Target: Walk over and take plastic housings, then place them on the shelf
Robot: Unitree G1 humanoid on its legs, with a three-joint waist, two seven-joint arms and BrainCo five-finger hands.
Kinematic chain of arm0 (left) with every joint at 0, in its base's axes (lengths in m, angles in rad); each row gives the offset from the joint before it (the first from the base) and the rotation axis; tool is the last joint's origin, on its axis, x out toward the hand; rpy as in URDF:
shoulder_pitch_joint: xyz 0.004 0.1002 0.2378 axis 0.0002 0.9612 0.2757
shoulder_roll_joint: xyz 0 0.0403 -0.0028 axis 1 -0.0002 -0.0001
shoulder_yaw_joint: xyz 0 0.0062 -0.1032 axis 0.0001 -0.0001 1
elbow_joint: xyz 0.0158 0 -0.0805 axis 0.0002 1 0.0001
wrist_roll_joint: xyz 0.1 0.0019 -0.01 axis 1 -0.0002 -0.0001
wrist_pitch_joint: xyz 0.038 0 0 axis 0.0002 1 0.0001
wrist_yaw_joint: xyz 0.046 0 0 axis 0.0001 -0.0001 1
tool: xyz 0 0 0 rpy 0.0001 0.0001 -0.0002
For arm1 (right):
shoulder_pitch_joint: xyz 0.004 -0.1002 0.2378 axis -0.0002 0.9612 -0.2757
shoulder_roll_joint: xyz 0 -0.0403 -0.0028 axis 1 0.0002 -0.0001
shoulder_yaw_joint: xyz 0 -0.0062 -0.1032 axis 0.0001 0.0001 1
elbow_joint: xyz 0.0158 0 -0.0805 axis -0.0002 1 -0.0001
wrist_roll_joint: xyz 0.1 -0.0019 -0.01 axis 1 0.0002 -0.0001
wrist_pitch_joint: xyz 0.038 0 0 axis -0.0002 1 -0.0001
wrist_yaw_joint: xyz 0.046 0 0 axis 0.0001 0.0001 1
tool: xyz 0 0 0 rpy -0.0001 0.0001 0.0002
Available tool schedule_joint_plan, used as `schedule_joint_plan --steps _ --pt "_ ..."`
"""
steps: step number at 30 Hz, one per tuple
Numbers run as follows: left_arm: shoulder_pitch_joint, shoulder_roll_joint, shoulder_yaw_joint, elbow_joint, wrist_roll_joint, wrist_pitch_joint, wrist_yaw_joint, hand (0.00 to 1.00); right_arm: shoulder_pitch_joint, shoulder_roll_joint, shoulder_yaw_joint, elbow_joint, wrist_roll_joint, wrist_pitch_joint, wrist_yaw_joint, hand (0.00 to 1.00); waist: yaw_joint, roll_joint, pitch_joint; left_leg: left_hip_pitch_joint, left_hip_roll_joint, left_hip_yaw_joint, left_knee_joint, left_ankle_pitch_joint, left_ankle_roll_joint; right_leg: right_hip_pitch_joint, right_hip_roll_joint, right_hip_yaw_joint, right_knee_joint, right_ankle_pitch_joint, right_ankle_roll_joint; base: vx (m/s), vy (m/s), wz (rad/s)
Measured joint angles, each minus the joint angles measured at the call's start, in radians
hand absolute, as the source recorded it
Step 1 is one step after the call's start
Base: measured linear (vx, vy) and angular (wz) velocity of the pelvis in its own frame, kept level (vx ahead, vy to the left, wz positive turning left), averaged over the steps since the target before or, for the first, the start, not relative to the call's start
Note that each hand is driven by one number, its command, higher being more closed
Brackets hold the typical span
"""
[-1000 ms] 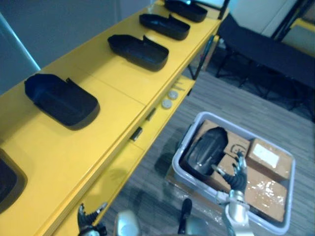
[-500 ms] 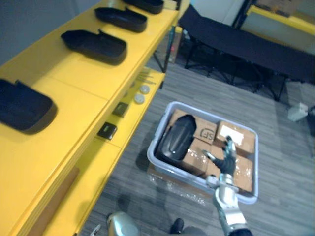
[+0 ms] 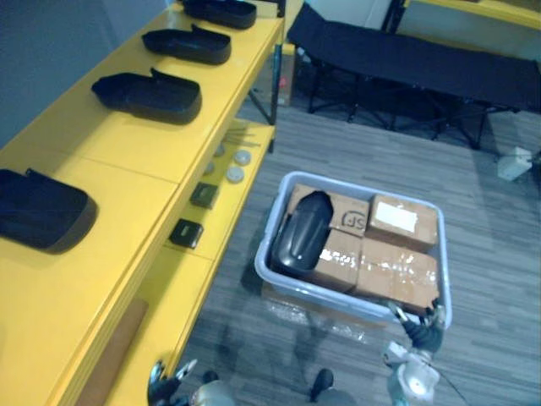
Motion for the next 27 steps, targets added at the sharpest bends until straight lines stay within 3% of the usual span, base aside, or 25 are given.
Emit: schedule_joint_plan --steps 4,9,15,21,27 --pt "-0.027 0.009 -0.054 -0.036 0.035 -0.003 -0.006 0.00 -0.154 -0.024 -0.004 0.058 0.058 0.060 -0.004 0.00 0.037 -0.010 0.066 -0.047 -0.017 -0.035 -0.016 0.029 0.011 -0.031 -0.008 -0.024 -0.001 0.019 -0.001 -0.12 0.014 0.24" --pt "-0.067 0.012 -0.057 -0.050 0.057 -0.035 -0.004 0.00 -0.388 -0.112 -0.043 0.170 0.144 0.089 -0.067 0.00 0.067 -0.008 0.138 -0.130 -0.034 -0.080 0.043 0.022 0.027 -0.059 -0.028 -0.054 0.005 0.043 0.006 -0.07 0.071 0.27" --pt "-0.111 0.015 -0.057 -0.048 0.047 -0.088 -0.012 0.00 -0.645 -0.271 -0.049 0.236 0.154 0.127 -0.136 0.00 0.084 0.034 0.226 -0.218 -0.038 -0.131 0.124 0.008 0.048 -0.102 -0.037 -0.063 0.030 0.056 0.004 -0.06 0.064 0.12" --pt "-0.134 0.014 -0.060 -0.018 0.010 -0.110 -0.036 0.00 -0.698 -0.329 -0.046 0.276 0.101 0.156 -0.165 0.00 0.096 0.064 0.244 -0.276 -0.048 -0.165 0.186 -0.026 0.057 -0.125 -0.050 -0.082 0.048 0.055 0.005 -0.08 0.051 0.09" --pt "-0.150 0.017 -0.064 -0.002 -0.005 -0.111 -0.036 0.00 -0.777 -0.378 -0.041 0.326 0.082 0.223 -0.173 0.00 0.112 0.084 0.258 -0.319 -0.068 -0.203 0.231 -0.041 0.065 -0.139 -0.068 -0.099 0.066 0.056 0.007 -0.06 0.056 0.10"
